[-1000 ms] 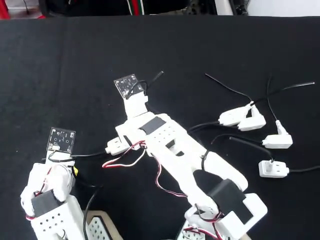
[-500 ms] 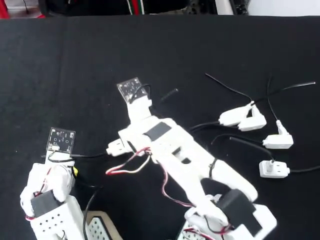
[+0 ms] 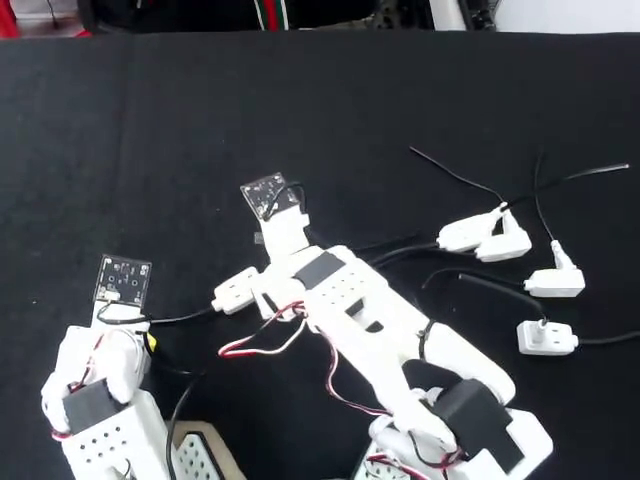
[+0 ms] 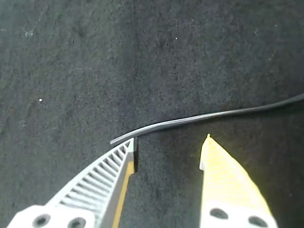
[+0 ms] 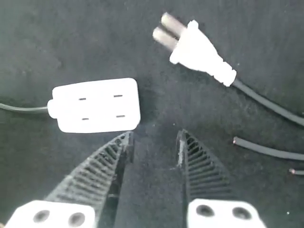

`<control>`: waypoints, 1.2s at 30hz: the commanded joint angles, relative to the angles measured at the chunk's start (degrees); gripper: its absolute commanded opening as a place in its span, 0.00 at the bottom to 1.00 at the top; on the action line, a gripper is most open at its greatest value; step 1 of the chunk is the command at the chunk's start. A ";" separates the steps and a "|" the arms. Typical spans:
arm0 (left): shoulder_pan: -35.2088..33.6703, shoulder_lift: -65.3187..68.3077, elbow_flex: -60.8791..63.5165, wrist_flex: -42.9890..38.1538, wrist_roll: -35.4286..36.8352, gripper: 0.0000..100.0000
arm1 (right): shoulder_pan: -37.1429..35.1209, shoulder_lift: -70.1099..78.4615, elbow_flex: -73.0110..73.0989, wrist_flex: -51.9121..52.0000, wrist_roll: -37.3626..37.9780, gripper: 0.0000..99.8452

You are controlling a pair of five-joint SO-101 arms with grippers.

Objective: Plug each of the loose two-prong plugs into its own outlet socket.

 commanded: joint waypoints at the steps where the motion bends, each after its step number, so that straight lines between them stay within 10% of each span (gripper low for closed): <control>1: -0.57 -0.18 -0.13 -0.18 -0.18 0.22 | -0.35 -0.66 -1.98 0.53 -0.09 0.15; 7: -0.57 -0.18 -0.13 -0.18 -0.18 0.22 | 6.15 -0.75 -11.56 10.81 -1.67 0.15; 19: -0.57 -0.18 -0.13 -0.18 -0.18 0.22 | 8.44 1.54 -14.37 4.57 -29.63 0.15; 30: -0.57 -0.18 -0.04 -0.18 -0.18 0.22 | 6.95 12.62 -25.45 22.95 -8.00 0.15; 36: -0.57 -0.18 -0.04 -0.18 -0.18 0.22 | 15.65 23.52 -32.66 16.35 -1.93 0.06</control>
